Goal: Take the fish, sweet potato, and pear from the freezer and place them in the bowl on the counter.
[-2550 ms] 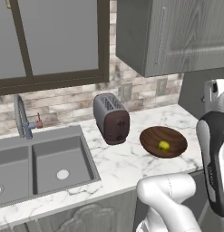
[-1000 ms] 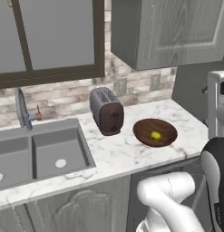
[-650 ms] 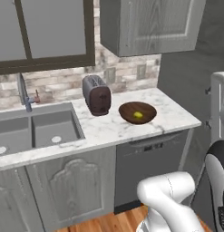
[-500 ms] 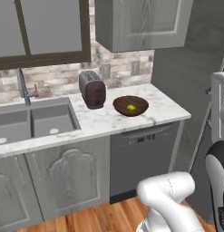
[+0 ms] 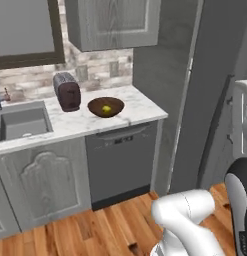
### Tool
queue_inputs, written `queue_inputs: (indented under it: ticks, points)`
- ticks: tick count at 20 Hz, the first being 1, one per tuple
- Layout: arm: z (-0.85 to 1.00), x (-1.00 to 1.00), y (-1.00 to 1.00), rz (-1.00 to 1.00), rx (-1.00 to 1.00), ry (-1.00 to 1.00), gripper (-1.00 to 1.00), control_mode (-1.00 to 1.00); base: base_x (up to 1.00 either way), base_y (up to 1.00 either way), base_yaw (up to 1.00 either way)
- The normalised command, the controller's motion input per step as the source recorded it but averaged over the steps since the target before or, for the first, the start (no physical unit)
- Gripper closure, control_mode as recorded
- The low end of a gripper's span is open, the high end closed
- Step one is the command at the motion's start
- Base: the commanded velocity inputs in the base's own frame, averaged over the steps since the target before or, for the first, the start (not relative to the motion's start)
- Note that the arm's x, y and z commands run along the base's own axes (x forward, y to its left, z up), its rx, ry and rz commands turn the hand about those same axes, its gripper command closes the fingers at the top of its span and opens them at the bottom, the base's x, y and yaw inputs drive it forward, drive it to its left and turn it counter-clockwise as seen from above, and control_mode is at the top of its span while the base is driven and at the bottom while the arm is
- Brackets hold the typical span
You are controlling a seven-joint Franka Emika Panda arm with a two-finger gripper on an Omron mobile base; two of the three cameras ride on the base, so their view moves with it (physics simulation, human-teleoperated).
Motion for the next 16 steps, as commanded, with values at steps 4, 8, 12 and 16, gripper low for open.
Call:
queue_inputs:
  ticks: [4, 8, 12, 16]
  points:
    - [0.0, 0.0, 0.0, 0.0, 0.0, 0.0, -1.0, 1.0, 0.28, -1.0, -0.19]
    - [0.0, 0.0, 0.0, 0.0, 0.0, 0.0, -1.0, 1.0, 0.36, -1.0, -0.14]
    - [0.0, 0.0, 0.0, 0.0, 0.0, 0.0, -1.0, 1.0, -0.14, -1.0, -0.12]
    - [0.0, 0.0, 0.0, 0.0, 0.0, 0.0, -1.0, 1.0, 0.0, -1.0, -0.07]
